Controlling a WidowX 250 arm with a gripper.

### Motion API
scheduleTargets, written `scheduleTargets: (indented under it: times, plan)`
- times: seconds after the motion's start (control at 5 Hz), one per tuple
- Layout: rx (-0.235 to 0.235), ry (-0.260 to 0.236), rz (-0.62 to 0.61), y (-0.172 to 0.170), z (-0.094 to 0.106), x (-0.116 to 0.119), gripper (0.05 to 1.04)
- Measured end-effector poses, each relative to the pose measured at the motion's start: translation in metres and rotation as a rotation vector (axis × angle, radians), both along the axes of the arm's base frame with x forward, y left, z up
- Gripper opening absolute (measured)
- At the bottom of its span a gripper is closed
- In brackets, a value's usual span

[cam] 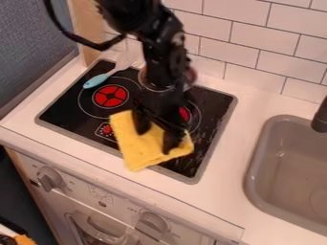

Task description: Move the yellow cloth to the lower left of the burner

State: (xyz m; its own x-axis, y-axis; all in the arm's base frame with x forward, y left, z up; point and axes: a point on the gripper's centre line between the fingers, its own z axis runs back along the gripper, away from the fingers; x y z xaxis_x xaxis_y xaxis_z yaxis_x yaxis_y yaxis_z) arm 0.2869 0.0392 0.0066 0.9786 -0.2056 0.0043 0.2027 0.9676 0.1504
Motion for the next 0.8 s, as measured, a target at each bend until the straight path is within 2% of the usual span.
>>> scheduleTargets:
  times: [0.4,0.8]
  plan:
    - [0.017,0.002,0.083,0.032,0.001,-0.004,1.001]
    - [0.023,-0.001,0.080,0.037,0.001,-0.004,1.001]
